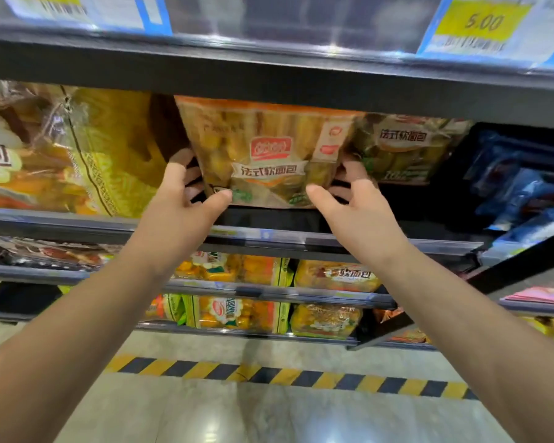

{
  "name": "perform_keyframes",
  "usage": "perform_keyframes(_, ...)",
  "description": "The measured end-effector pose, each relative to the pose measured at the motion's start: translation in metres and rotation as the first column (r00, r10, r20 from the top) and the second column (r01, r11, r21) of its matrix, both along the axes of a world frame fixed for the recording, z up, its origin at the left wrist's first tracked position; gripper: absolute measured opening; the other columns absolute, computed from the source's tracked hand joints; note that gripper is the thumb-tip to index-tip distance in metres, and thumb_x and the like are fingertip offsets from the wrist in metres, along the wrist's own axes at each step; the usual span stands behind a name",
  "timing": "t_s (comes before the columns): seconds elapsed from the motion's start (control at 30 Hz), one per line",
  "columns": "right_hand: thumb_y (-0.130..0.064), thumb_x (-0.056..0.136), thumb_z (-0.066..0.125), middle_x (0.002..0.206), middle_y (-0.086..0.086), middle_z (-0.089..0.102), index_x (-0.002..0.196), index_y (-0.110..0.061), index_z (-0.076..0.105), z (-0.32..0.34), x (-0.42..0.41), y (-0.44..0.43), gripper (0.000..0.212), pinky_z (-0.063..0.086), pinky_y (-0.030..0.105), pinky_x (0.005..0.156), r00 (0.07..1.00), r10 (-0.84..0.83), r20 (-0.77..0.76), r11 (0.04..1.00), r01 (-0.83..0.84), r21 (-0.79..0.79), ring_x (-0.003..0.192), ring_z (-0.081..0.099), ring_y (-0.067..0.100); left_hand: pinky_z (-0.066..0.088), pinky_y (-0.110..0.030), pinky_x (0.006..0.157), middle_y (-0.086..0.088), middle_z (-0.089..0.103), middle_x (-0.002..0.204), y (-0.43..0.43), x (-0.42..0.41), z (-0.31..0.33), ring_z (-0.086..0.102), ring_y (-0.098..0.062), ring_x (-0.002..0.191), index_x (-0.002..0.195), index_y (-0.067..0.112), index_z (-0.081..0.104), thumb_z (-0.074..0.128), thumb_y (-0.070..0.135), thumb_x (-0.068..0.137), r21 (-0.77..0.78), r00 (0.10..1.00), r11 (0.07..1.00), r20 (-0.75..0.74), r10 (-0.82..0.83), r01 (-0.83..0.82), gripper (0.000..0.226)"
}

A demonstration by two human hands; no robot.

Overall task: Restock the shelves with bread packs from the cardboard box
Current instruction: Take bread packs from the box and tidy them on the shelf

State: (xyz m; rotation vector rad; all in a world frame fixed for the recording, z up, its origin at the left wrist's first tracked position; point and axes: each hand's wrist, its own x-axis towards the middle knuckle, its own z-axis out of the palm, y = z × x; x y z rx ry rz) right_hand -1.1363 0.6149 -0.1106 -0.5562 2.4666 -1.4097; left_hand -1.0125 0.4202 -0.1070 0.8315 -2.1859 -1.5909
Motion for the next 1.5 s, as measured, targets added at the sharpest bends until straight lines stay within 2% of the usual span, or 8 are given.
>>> perform_keyframes(0.2, -0.041, 0.096, 0.067, 0.153, -0.006, 0.047, 0.16, -0.04, 0.018, 0.005, -0.016, -0.021, 0.08, 0.043, 0.037, 0.114, 0.995, -0.025, 0.094, 1.0, 0.026, -0.01, 0.136, 0.05, 0.014, 0.046, -0.033, 0.108, 0.012, 0.058, 0.139, -0.011, -0.029, 0.003, 0.056, -0.01, 0.128, 0.151, 0.03, 0.034, 0.072, 0.025, 0.093, 0.003, 0.998, 1.0, 0.063, 0.018, -0.018, 0.07)
perform_keyframes(0.4, -0.04, 0.096, 0.064, 0.13, 0.007, 0.059, 0.112, -0.028, 0.046, 0.001, -0.029, -0.039, 0.027, 0.051, 0.048, 0.105, 0.992, -0.075, 0.102, 0.996, 0.07, 0.052, 0.118, 0.06, 0.028, 0.038, -0.034, 0.095, 0.006, 0.05, 0.129, -0.016, -0.061, 0.015, 0.044, -0.018, 0.11, 0.144, 0.022, 0.041, 0.065, 0.04, 0.097, 0.07, 0.941, 0.975, 0.286, 0.182, -0.21, 0.056)
perform_keyframes(0.53, -0.03, 0.099, 0.062, 0.146, 0.003, 0.052, 0.156, -0.04, 0.024, -0.003, -0.034, -0.044, 0.07, 0.053, 0.043, 0.103, 0.999, -0.042, 0.02, 0.995, 0.04, 0.096, 0.124, 0.057, 0.024, 0.036, -0.034, 0.088, -0.002, 0.048, 0.113, -0.015, -0.066, 0.012, 0.045, -0.026, 0.102, 0.139, 0.017, 0.047, 0.066, 0.038, 0.096, 0.075, 0.929, 0.969, 0.311, 0.202, -0.236, 0.051)
perform_keyframes(0.93, -0.022, 0.1, 0.058, 0.148, 0.005, 0.051, 0.16, -0.049, 0.004, -0.01, -0.036, -0.049, 0.085, 0.055, 0.042, 0.1, 0.997, -0.01, 0.074, 0.987, -0.002, 0.162, 0.122, 0.06, 0.03, 0.041, -0.031, 0.089, 0.004, 0.055, 0.128, -0.027, -0.073, 0.018, 0.052, -0.027, 0.11, 0.148, 0.03, 0.043, 0.067, 0.037, 0.096, 0.051, 0.935, 0.986, 0.329, 0.131, -0.156, 0.058)
perform_keyframes(1.13, -0.026, 0.101, 0.059, 0.145, 0.003, 0.053, 0.161, -0.044, 0.009, -0.008, -0.032, -0.041, 0.081, 0.052, 0.031, 0.087, 0.999, -0.004, 0.05, 0.985, -0.004, 0.17, 0.101, 0.056, 0.017, 0.042, -0.038, 0.116, 0.002, 0.048, 0.154, -0.029, -0.059, 0.016, 0.051, -0.026, 0.138, 0.154, 0.039, 0.037, 0.07, 0.023, 0.096, 0.09, 0.967, 0.99, 0.241, 0.084, -0.108, 0.068)
perform_keyframes(1.27, -0.037, 0.101, 0.059, 0.15, 0.002, 0.05, 0.161, -0.033, 0.02, 0.002, -0.016, -0.025, 0.072, 0.046, 0.023, 0.088, 1.0, 0.006, 0.001, 0.974, -0.006, 0.225, 0.117, 0.057, 0.012, 0.039, -0.029, 0.109, 0.004, 0.041, 0.158, -0.02, -0.039, 0.021, 0.043, -0.022, 0.143, 0.157, 0.039, 0.029, 0.066, 0.025, 0.098, -0.071, 0.974, 0.994, 0.216, -0.063, 0.08, 0.071)
perform_keyframes(1.37, -0.042, 0.101, 0.058, 0.154, -0.002, 0.047, 0.161, -0.03, 0.021, 0.024, 0.003, -0.013, 0.071, 0.037, 0.005, 0.069, 0.991, 0.105, -0.08, 0.943, -0.074, 0.326, 0.085, 0.053, -0.005, 0.047, -0.039, 0.109, 0.0, 0.05, 0.144, -0.014, -0.022, 0.035, 0.051, -0.018, 0.129, 0.154, 0.033, 0.035, 0.063, 0.039, 0.098, -0.288, 0.942, 0.933, 0.313, -0.12, 0.215, 0.063)
perform_keyframes(1.5, -0.045, 0.1, 0.059, 0.148, -0.005, 0.052, 0.155, -0.029, 0.036, 0.067, 0.033, 0.007, 0.062, 0.043, 0.026, 0.101, 0.948, 0.231, -0.218, 0.904, -0.126, 0.409, 0.13, 0.051, 0.011, 0.045, -0.033, 0.103, -0.001, 0.04, 0.146, 0.011, 0.005, 0.072, 0.048, -0.018, 0.123, 0.155, 0.032, 0.033, 0.06, 0.041, 0.099, -0.492, 0.91, 0.794, 0.375, -0.176, 0.357, 0.062)
